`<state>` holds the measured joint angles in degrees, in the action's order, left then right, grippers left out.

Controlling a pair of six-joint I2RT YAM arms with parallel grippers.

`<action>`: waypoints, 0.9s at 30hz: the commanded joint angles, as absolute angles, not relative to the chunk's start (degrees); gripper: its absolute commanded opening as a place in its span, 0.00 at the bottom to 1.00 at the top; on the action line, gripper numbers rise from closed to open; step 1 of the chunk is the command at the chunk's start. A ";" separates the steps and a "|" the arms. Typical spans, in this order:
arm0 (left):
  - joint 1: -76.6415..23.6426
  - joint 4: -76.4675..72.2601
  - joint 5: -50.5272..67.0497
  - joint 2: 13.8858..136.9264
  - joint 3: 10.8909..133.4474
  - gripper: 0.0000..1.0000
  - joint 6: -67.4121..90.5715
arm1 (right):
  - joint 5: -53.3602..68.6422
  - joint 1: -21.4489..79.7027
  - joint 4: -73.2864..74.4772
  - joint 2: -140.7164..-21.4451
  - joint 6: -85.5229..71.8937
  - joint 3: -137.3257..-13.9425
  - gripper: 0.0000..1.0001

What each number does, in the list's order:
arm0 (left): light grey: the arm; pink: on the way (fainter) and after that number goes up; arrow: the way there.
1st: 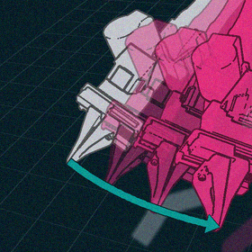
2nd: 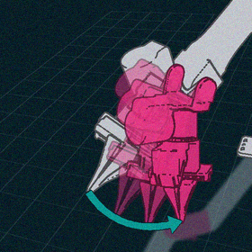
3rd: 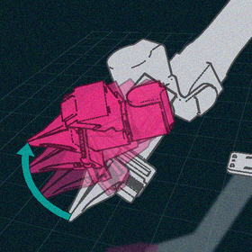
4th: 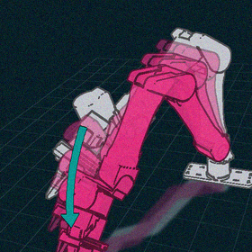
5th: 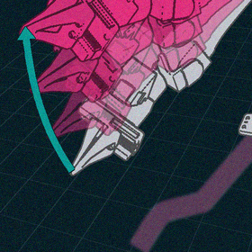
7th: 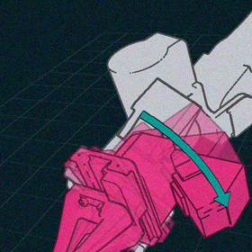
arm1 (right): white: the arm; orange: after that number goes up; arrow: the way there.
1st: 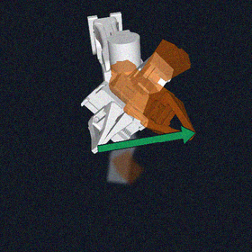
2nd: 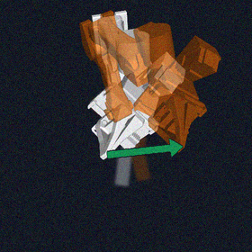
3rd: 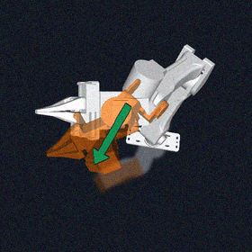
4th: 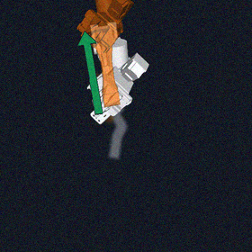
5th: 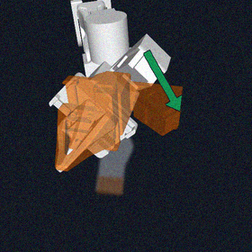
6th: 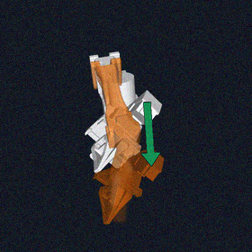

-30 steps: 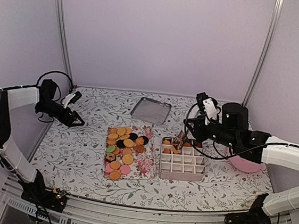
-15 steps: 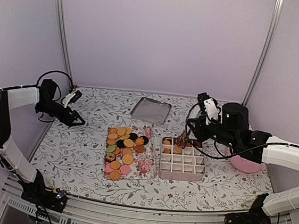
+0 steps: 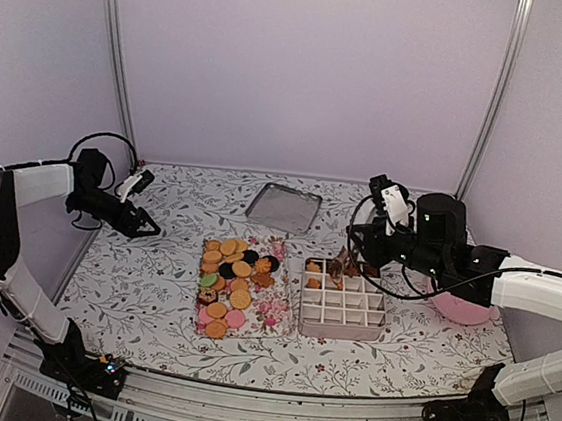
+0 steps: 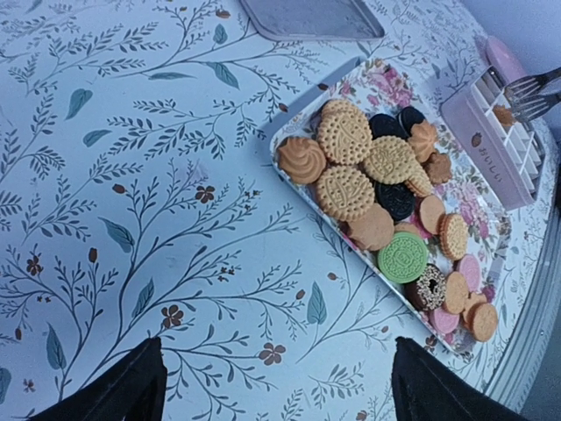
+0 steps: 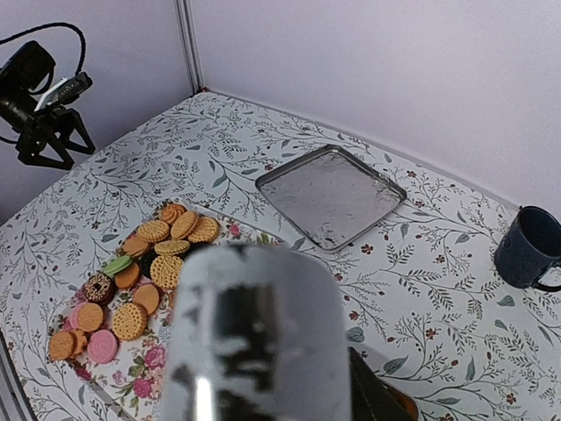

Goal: Pack the cookies
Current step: Place the fake cookies in the empty pocket of the box, then pass from the right arm to the left

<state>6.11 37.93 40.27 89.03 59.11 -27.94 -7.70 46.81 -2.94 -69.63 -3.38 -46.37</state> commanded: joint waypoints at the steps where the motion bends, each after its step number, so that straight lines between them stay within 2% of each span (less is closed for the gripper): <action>1: 5.45 39.16 40.83 87.39 60.52 0.89 -28.04 | -7.32 46.50 -5.90 -68.12 -2.66 -46.52 0.40; 15: 5.62 40.09 39.98 86.18 61.57 0.89 -26.48 | -2.91 46.54 -11.04 -67.08 -1.78 -47.68 0.37; 27: 7.20 40.93 36.63 87.80 62.72 0.90 -26.96 | 5.38 53.18 -23.55 -88.33 -2.98 -62.54 0.37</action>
